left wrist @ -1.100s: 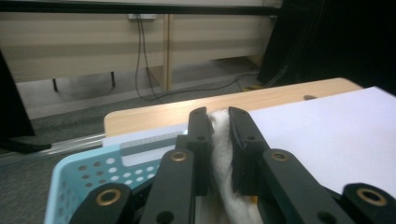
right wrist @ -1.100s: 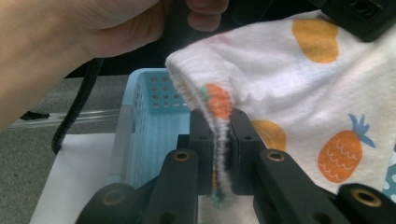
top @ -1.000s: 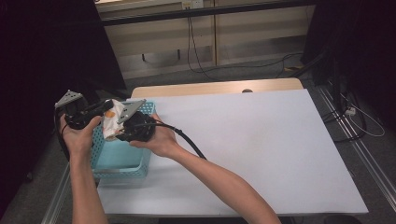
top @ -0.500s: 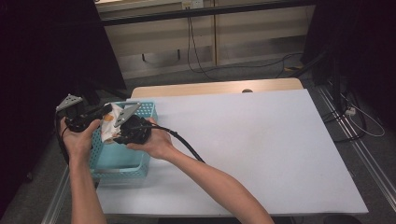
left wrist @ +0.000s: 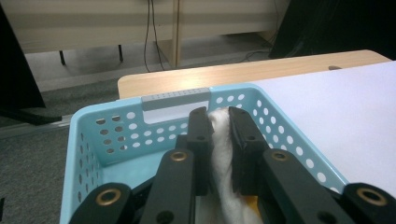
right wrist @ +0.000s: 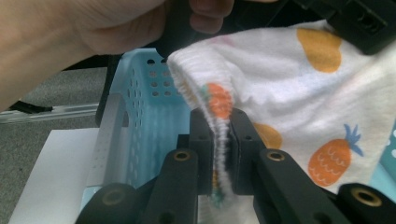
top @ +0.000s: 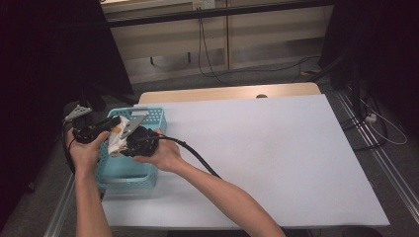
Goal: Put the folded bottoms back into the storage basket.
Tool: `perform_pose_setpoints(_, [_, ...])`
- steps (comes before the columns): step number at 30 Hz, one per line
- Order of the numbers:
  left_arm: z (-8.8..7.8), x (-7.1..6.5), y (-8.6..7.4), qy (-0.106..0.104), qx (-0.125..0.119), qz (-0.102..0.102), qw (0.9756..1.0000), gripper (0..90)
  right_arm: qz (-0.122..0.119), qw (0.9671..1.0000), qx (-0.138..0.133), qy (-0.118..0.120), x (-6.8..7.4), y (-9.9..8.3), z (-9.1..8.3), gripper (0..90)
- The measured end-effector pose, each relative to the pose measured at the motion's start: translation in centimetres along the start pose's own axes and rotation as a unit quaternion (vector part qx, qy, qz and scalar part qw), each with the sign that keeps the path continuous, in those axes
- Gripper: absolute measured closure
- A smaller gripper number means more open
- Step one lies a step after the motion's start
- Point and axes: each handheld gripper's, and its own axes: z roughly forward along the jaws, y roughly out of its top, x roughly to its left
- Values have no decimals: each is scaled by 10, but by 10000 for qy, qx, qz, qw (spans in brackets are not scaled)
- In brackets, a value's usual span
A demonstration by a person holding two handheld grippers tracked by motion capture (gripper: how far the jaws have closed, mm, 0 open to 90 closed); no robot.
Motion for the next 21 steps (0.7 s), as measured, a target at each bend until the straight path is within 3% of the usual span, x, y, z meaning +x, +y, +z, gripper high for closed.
perform_pose_setpoints(12, [7,4,-12,107,302,-13,9995,802,64,9999,98,47,0,-9,12,821])
perform_pose_setpoints(21, [11,4,-15,158,388,18,9991,802,147,9998,155,32,-1,-16,17,821])
